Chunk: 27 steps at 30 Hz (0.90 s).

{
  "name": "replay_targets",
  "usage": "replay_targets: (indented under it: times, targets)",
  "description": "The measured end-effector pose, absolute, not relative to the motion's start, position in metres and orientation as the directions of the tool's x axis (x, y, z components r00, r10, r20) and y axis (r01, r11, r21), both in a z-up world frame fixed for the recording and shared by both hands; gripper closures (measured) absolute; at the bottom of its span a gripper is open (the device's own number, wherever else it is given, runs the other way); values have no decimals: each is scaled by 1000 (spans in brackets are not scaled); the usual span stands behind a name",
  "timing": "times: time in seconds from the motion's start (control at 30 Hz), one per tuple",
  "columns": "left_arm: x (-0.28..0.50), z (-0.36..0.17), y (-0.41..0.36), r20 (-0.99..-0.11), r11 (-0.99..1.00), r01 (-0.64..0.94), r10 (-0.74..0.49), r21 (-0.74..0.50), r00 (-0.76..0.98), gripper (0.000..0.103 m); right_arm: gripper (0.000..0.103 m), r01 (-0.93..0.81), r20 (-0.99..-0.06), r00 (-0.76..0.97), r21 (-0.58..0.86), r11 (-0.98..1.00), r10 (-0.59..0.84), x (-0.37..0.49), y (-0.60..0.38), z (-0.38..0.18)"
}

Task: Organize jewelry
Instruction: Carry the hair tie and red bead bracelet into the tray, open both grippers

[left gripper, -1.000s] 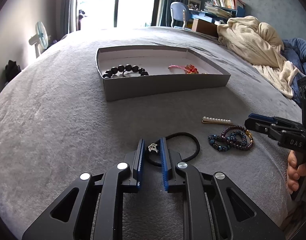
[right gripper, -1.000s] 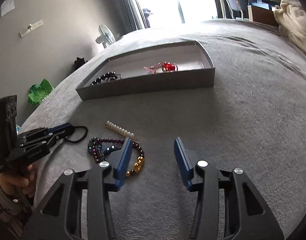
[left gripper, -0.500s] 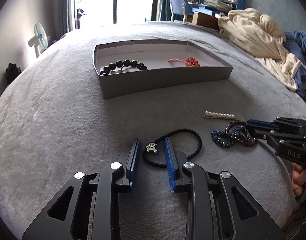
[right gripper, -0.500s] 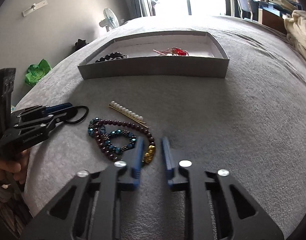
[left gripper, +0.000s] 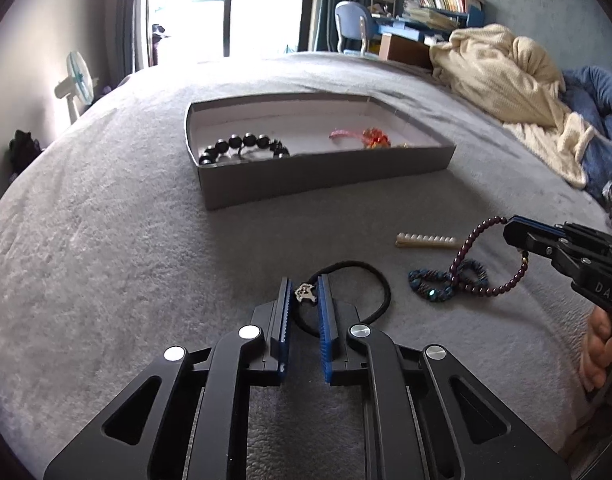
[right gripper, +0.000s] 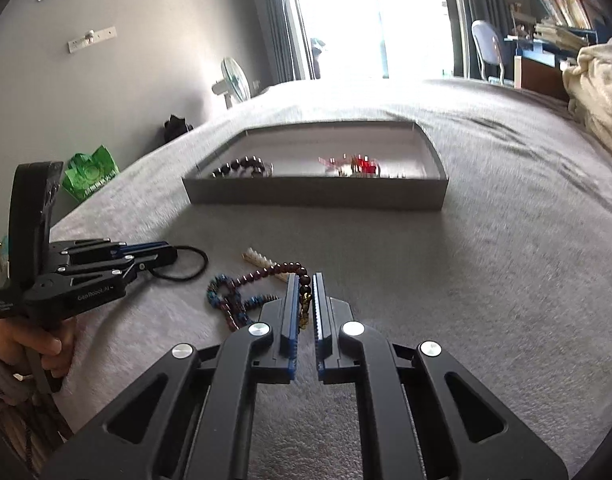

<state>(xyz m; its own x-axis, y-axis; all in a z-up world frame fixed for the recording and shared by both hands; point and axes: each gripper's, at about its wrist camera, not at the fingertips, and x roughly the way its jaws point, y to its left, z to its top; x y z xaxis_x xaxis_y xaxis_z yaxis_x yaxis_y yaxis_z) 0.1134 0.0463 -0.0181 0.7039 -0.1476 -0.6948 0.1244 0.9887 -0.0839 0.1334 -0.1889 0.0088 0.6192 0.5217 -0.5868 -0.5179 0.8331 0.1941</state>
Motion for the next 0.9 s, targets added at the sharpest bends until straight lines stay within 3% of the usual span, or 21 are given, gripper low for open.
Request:
replay_targets:
  times: [0.9]
  targets:
    - [147,62,59,-574,987,124,-160,-101,803,90,97,-494,-490,701,192,848,519,193,-205,71]
